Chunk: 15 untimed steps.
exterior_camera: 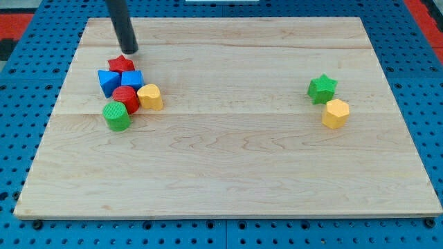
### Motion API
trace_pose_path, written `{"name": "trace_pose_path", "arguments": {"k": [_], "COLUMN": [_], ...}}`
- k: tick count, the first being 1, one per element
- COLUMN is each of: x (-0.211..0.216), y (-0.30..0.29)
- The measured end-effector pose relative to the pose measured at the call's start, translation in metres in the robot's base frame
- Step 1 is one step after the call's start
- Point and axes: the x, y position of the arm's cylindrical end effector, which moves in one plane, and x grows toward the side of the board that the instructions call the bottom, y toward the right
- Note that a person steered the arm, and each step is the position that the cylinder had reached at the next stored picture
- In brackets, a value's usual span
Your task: Move your arm to center right
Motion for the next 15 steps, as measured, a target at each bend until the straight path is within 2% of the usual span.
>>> {"name": "trace_pose_path", "arguments": {"k": [1,2,4,5,6,7,8,9,10,11,12,15], "x": [0.018,0.018,0.028,0.037,0.058,0.107,0.131,0.188,0.222,0.222,0.225,0.239], "y": [0.006,0.008,0.162,0.191,0.181,0.170,0.173,0.187,0.200,0.231,0.317,0.448]}}
